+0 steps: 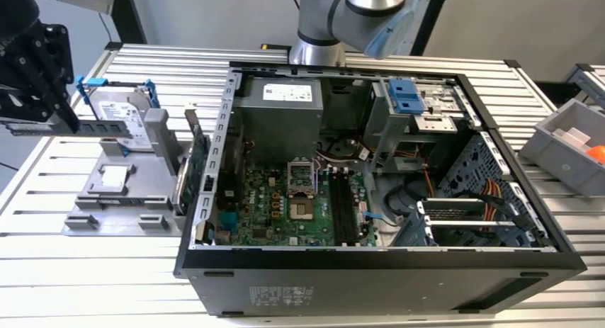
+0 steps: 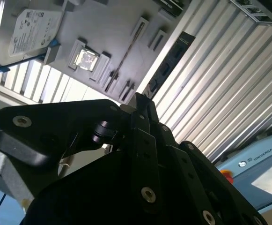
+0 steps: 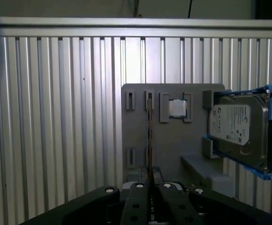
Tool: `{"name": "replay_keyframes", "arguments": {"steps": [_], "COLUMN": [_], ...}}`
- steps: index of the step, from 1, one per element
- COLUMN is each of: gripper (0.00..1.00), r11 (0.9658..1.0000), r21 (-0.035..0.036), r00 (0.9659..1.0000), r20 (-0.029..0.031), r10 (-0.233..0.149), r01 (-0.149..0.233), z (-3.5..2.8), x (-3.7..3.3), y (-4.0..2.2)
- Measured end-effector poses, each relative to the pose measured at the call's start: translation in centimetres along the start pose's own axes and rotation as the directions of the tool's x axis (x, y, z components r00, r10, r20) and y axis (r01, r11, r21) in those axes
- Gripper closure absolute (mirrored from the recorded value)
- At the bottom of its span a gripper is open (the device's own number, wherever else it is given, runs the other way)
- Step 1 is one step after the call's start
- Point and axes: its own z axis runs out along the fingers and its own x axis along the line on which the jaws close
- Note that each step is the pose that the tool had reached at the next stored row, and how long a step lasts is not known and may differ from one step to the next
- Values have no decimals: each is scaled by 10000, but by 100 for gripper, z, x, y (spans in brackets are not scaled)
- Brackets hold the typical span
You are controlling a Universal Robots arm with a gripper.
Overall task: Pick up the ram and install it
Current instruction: 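Pick up the ram and move it above insertion slot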
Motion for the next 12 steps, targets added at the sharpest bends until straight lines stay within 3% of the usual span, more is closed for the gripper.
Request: {"name": "replay_keyframes", "arguments": {"steps": [12], "gripper": [100], "r11": [10000], "r21": [-4], "r00": [10000], "r20": [-3], "r10": [1], "r01": [-1], "z": [0], "x": [-2], "y": [-52]}}
